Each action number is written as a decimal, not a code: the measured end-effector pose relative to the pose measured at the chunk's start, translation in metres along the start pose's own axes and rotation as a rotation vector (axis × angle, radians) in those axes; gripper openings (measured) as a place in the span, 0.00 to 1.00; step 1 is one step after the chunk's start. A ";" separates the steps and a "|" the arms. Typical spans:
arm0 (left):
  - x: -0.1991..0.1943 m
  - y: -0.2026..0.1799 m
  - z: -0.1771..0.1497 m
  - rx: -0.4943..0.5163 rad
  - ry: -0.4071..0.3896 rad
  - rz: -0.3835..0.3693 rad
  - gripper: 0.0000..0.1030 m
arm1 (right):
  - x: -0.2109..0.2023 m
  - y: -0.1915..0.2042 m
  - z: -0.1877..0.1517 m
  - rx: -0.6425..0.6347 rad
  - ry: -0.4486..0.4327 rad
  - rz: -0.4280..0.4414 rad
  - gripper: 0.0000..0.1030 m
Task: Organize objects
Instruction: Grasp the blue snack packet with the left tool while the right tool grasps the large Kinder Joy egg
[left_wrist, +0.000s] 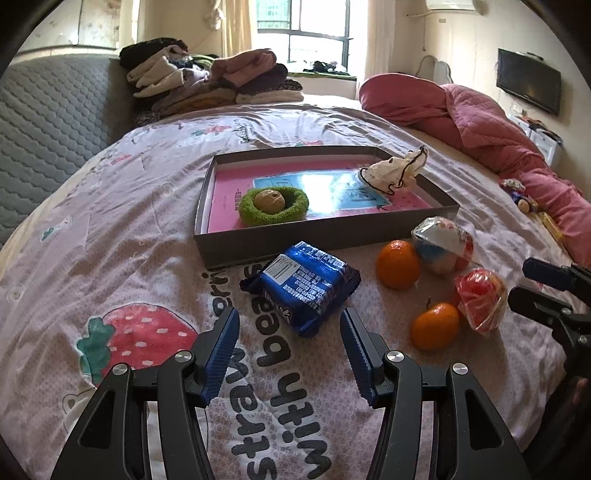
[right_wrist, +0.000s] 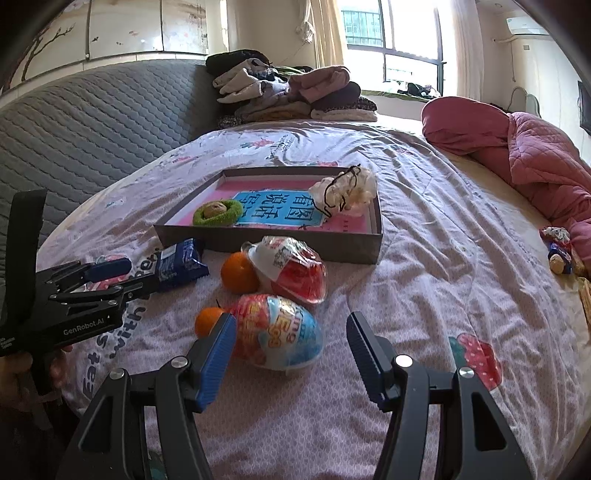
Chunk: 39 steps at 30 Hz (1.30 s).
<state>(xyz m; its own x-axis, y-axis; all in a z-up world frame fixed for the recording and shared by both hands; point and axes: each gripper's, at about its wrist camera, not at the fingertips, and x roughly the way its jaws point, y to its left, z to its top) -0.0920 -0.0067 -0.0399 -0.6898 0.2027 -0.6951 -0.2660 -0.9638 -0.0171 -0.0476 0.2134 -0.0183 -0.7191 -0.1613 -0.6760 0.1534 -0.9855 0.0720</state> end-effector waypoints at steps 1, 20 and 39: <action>0.000 0.000 -0.001 0.005 -0.005 0.002 0.57 | 0.000 0.000 -0.001 0.003 0.002 0.003 0.60; 0.017 -0.013 0.000 0.073 -0.029 -0.001 0.60 | 0.020 0.007 0.000 0.031 0.050 0.033 0.60; 0.046 -0.006 0.016 0.065 -0.015 -0.027 0.69 | 0.046 0.004 0.003 0.078 0.107 0.039 0.69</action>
<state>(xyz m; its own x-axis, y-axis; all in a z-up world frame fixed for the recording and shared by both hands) -0.1332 0.0115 -0.0604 -0.6919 0.2316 -0.6838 -0.3276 -0.9447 0.0114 -0.0825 0.2022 -0.0469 -0.6365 -0.1968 -0.7458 0.1232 -0.9804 0.1536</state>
